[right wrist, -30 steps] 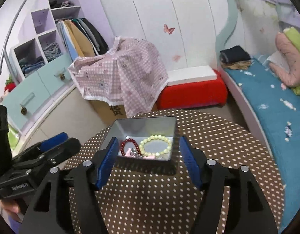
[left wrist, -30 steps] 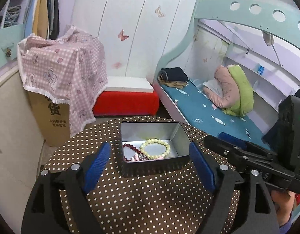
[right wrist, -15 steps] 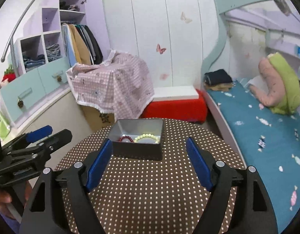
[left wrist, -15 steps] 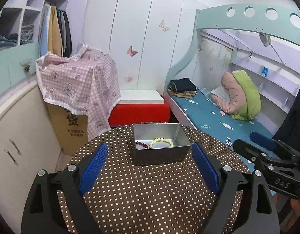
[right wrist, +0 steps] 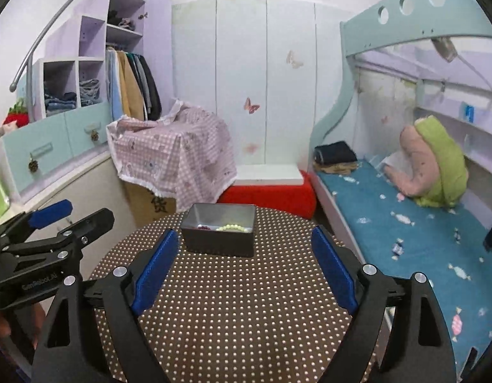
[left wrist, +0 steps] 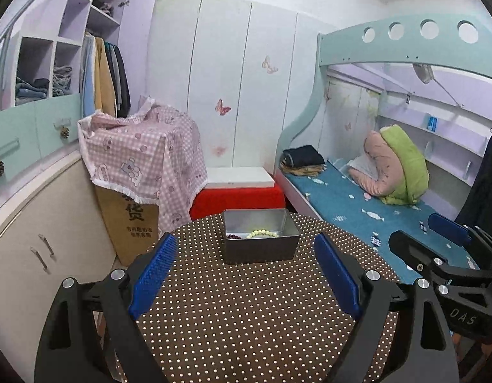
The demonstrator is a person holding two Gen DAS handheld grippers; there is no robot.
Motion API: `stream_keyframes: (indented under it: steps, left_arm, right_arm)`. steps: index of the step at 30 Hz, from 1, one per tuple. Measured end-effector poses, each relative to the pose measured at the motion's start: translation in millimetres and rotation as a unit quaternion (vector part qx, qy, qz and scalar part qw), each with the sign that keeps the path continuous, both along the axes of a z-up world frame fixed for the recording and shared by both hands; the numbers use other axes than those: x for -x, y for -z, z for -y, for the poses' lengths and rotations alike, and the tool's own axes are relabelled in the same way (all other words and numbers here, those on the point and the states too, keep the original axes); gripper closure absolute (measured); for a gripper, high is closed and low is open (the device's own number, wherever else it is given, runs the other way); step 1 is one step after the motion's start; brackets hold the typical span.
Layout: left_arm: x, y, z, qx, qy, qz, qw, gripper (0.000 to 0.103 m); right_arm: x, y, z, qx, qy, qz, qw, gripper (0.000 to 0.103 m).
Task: Organize jewelry
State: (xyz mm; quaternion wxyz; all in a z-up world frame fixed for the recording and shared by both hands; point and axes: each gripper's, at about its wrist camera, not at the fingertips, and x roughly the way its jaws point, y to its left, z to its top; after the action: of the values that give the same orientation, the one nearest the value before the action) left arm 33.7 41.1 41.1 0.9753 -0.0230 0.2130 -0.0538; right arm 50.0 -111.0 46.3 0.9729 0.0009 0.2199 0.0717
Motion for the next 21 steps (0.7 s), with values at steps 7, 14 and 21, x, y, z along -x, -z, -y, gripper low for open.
stream_keyframes:
  steps: [7,14,21]
  left_arm:
    - [27,-13,5,-0.010,-0.001,0.027,0.9996,0.016]
    - [51,-23,9,-0.019,-0.016,0.078,0.9967,0.016]
    - [54,-24,10,-0.019,-0.021,0.111,0.9935,0.016]
  right_arm:
    - [33,-17,-8,0.023,0.001,0.037,0.999,0.018]
    - [53,-29,-7,0.024,0.008,0.065,0.998,0.017]
    - [58,-30,-9,0.025,0.023,0.092,0.995,0.016]
